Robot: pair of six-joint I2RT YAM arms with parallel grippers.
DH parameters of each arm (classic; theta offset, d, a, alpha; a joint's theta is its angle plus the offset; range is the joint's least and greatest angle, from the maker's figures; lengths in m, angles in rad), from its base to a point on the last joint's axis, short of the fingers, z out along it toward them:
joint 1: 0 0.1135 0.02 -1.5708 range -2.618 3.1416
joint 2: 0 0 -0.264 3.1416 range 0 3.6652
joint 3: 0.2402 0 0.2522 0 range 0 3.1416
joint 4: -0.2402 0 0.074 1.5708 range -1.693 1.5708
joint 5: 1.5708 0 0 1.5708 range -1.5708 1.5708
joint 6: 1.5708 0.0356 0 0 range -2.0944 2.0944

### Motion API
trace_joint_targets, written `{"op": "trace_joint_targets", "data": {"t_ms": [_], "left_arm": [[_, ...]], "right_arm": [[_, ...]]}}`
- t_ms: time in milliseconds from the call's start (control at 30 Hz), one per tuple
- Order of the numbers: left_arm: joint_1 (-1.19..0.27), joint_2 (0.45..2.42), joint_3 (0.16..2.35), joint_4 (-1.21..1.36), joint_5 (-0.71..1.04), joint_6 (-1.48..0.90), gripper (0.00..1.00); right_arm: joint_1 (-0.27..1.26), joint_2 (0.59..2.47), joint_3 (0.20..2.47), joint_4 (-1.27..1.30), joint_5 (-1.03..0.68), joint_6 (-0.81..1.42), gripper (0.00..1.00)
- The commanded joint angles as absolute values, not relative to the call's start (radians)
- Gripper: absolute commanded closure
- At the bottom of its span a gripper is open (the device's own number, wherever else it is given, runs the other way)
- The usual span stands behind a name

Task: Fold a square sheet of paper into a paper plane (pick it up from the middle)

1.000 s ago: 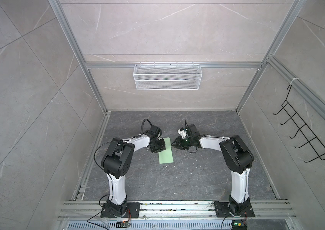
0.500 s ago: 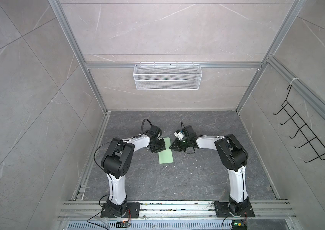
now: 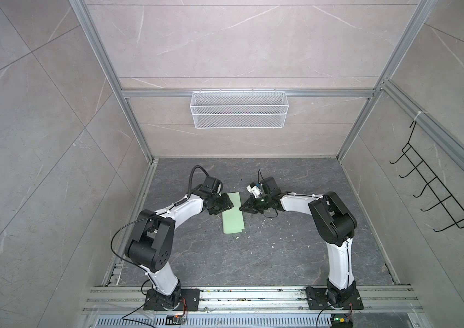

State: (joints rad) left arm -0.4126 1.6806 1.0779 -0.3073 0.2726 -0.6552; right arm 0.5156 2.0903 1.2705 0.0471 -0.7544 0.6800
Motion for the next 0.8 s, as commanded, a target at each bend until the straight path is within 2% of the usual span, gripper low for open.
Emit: {"op": "trace_joint_targets", "data": {"t_ms": [0,167,367,600,767], "left_arm": [[-0.387,1.652,1.045,-0.295,0.237,-0.666,0.45],[-0.378,1.694,1.054,-0.323,0.225,-0.648,0.39],[-0.378,1.780,1.092,-0.357,0.244,-0.639,0.39],[-0.379,1.832,1.128,-0.402,0.221,-0.617,0.44],[-0.379,1.864,1.147,-0.430,0.220,-0.606,0.52]], "right_arm": [[0.529,2.087,1.296,0.048,-0.770,0.681,1.00],[0.540,2.122,1.340,0.000,-0.743,0.675,1.00],[0.548,2.167,1.398,-0.073,-0.709,0.656,1.00],[0.551,2.201,1.415,-0.098,-0.693,0.660,1.00],[0.551,2.219,1.421,-0.106,-0.684,0.670,1.00]]}}
